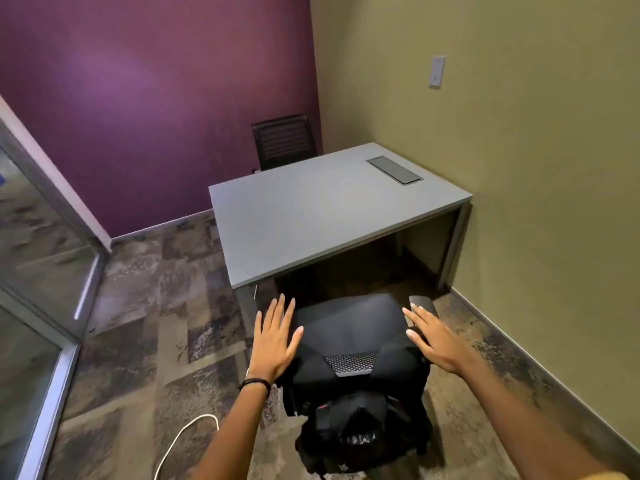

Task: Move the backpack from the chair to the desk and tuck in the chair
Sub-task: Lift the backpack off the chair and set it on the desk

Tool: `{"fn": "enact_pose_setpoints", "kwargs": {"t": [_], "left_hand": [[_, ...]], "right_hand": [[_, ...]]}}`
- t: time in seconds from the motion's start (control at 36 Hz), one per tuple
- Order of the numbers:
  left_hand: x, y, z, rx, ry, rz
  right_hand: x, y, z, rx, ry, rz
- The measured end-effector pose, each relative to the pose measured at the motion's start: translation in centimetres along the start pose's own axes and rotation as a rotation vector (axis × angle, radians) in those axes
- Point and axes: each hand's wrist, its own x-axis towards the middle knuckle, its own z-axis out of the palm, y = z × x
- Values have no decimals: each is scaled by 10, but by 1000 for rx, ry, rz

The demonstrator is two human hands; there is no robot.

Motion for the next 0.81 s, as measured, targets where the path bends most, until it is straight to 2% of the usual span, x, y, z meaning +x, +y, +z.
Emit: {"fn": "enact_pose_setpoints", "kwargs": {"t": [0.25,0.58,0.81], "left_hand": [[-31,-19,34,-100,-121,-123],[-28,-20,35,-131,-195,-107],[-31,-14,28,-194,-49,-148]], "right_hand": [[-4,2,11,8,-95,82],[8,10,14,-79,-194,83],[24,13,6,-90,-312,68]]}}
